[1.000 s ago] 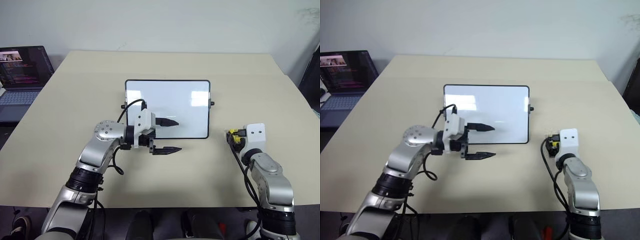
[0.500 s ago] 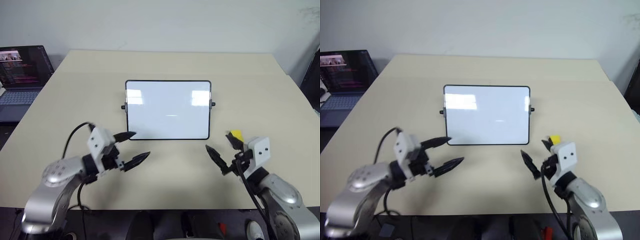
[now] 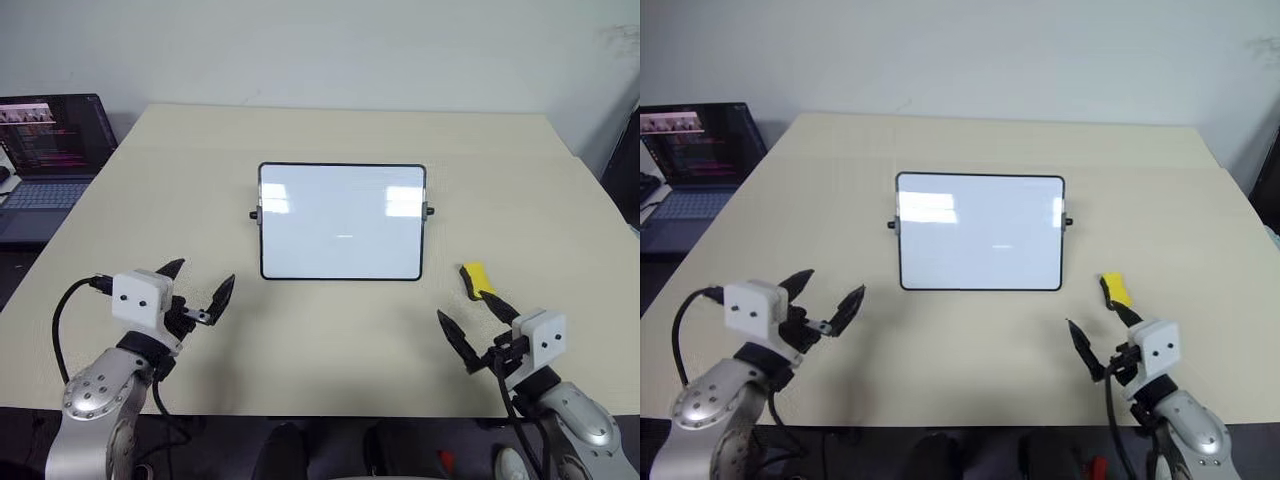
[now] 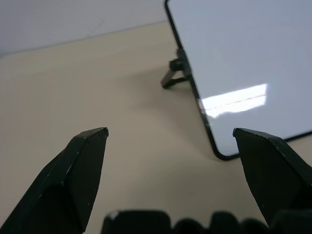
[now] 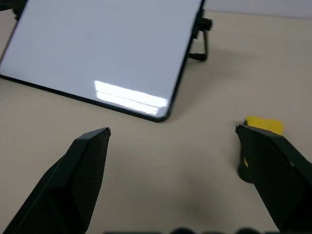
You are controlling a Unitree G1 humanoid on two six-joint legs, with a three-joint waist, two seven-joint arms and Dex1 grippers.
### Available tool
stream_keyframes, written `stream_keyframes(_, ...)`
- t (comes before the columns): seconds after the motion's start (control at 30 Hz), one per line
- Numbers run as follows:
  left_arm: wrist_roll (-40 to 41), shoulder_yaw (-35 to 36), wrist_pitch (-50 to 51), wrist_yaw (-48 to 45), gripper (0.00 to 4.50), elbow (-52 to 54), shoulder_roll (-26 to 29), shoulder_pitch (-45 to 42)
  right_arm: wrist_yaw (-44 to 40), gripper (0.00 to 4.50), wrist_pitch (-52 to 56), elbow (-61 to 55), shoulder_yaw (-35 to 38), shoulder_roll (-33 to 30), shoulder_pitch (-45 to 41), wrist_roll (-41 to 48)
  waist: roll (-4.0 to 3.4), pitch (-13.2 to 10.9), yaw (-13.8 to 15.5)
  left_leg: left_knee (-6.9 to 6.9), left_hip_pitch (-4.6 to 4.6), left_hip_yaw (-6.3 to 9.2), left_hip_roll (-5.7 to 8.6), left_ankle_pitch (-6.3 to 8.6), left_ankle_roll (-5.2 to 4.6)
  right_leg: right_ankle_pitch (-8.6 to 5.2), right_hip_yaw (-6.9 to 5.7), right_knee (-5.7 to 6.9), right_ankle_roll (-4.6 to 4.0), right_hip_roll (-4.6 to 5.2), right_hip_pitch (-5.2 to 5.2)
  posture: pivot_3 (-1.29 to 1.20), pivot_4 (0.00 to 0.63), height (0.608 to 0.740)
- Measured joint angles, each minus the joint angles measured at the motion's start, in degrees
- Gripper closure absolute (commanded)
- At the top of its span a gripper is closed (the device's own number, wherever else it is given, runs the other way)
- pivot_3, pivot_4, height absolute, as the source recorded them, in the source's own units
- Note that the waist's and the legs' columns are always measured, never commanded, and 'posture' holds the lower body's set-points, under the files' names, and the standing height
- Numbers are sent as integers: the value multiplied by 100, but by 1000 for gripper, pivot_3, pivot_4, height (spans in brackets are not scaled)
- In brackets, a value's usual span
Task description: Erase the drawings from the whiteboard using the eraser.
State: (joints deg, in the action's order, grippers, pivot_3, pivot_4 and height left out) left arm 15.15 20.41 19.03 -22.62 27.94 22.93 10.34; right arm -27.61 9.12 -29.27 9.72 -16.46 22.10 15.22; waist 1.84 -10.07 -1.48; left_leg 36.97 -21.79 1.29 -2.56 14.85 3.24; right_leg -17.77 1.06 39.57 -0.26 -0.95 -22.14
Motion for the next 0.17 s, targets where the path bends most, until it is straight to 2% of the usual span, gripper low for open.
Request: stream_keyframes(0.17, -268, -162, -277, 247, 0, -276, -130, -41, -77, 27, -497, 469, 9, -131, -83, -150, -1, 0, -9, -1, 0, -3, -1, 0, 0, 0, 3, 1, 0, 0, 0, 0, 150, 740)
